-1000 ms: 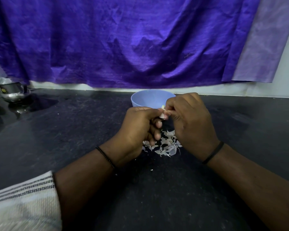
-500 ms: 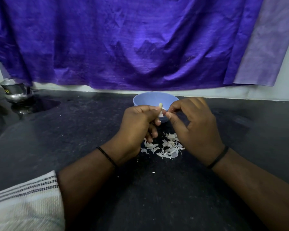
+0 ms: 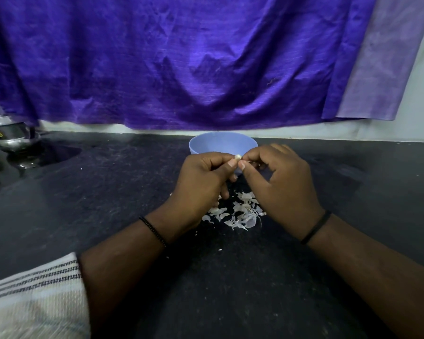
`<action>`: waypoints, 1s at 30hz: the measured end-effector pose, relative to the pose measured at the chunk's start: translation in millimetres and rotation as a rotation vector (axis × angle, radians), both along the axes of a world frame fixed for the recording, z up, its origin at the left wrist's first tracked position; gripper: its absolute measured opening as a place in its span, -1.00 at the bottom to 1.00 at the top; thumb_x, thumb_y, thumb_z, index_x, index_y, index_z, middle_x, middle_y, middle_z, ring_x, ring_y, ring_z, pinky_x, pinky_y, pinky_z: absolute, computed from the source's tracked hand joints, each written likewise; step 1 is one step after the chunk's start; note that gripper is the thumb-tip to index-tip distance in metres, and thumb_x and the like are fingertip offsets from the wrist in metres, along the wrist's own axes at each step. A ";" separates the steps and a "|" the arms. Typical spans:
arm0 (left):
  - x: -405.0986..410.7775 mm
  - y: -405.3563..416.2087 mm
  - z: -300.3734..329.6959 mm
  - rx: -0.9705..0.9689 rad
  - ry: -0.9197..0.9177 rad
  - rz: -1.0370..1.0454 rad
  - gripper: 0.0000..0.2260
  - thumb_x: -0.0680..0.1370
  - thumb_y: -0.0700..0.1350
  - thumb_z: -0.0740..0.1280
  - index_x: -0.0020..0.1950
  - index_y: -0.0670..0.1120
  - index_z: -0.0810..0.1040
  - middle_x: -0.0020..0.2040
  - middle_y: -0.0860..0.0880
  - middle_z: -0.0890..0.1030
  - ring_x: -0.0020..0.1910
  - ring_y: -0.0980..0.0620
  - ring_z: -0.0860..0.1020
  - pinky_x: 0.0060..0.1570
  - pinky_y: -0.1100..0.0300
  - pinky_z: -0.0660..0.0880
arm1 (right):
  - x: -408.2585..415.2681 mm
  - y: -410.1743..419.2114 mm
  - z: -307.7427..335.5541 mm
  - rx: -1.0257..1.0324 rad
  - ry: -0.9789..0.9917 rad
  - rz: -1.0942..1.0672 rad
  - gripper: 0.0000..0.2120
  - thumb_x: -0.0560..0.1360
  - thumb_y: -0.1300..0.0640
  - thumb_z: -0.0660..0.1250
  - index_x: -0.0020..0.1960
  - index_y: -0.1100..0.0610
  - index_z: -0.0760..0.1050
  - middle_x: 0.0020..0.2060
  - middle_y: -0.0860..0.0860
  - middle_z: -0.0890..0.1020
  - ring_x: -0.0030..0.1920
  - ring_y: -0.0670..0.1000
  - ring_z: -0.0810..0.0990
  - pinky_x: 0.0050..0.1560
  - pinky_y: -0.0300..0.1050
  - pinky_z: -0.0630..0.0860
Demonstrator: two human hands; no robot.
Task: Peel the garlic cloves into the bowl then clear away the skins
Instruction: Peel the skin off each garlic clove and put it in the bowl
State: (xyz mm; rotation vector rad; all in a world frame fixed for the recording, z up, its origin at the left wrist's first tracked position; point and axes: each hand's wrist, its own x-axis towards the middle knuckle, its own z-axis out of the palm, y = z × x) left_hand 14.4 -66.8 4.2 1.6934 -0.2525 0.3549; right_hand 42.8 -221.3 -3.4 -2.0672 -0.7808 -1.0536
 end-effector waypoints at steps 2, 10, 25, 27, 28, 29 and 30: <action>0.8 2.7 0.2 0.050 0.019 0.014 -0.82 0.63 -0.19 0.29 -0.06 -0.07 0.68 -0.28 -0.05 0.59 -0.48 0.03 0.45 -0.56 0.26 0.33 | 1.2 -1.1 0.2 -0.010 -0.007 -0.008 -0.96 0.50 0.16 0.43 -0.12 0.11 0.60 -0.26 -0.09 0.56 -0.19 -0.05 0.47 -0.20 -0.21 0.39; 0.8 4.0 2.8 0.110 -0.077 0.089 -0.89 0.56 -0.08 0.41 0.00 -0.07 0.70 -0.21 0.02 0.70 -0.46 0.04 0.55 -0.49 0.25 0.43 | 5.8 -5.1 0.5 -0.129 -0.128 -0.091 -0.96 0.46 0.13 0.39 -0.13 0.10 0.58 -0.28 -0.04 0.56 -0.22 0.03 0.46 -0.22 0.03 0.46; 4.8 5.8 2.8 -0.025 -0.034 0.093 -0.80 0.63 -0.22 0.28 -0.13 -0.15 0.65 -0.23 -0.12 0.69 -0.42 -0.02 0.56 -0.50 0.17 0.48 | 1.5 -1.8 1.0 -0.053 -0.051 -0.027 -0.97 0.46 0.16 0.38 -0.16 0.11 0.57 -0.28 -0.04 0.55 -0.22 0.01 0.48 -0.21 0.01 0.46; 5.0 6.7 4.4 -0.057 -0.020 0.109 -0.80 0.64 -0.23 0.26 -0.12 -0.14 0.64 -0.23 -0.10 0.68 -0.43 0.00 0.55 -0.51 0.19 0.47 | 0.8 -2.2 1.6 -0.034 -0.041 -0.025 -0.97 0.46 0.18 0.39 -0.17 0.11 0.57 -0.29 -0.04 0.56 -0.23 0.01 0.49 -0.20 0.02 0.47; 4.7 6.9 5.0 -0.060 -0.016 0.113 -0.80 0.64 -0.23 0.26 -0.12 -0.14 0.64 -0.23 -0.10 0.67 -0.44 0.01 0.54 -0.51 0.19 0.47 | 0.7 -2.5 1.3 -0.034 -0.033 -0.024 -0.98 0.45 0.18 0.40 -0.16 0.11 0.59 -0.28 -0.05 0.57 -0.22 0.01 0.49 -0.20 0.02 0.47; 4.5 6.9 5.1 -0.057 -0.015 0.113 -0.80 0.64 -0.23 0.26 -0.11 -0.14 0.64 -0.23 -0.10 0.67 -0.44 0.01 0.54 -0.51 0.19 0.47 | 0.7 -2.9 0.6 -0.042 -0.024 -0.023 -0.99 0.46 0.18 0.41 -0.14 0.10 0.60 -0.27 -0.05 0.58 -0.22 0.00 0.50 -0.19 0.01 0.48; 4.5 6.8 5.0 -0.054 -0.015 0.111 -0.81 0.64 -0.22 0.27 -0.11 -0.14 0.64 -0.23 -0.10 0.68 -0.44 0.00 0.55 -0.50 0.18 0.47 | 1.0 -3.1 -0.1 -0.054 -0.015 -0.024 -0.97 0.46 0.18 0.42 -0.12 0.09 0.62 -0.24 -0.05 0.60 -0.20 0.00 0.51 -0.17 0.01 0.49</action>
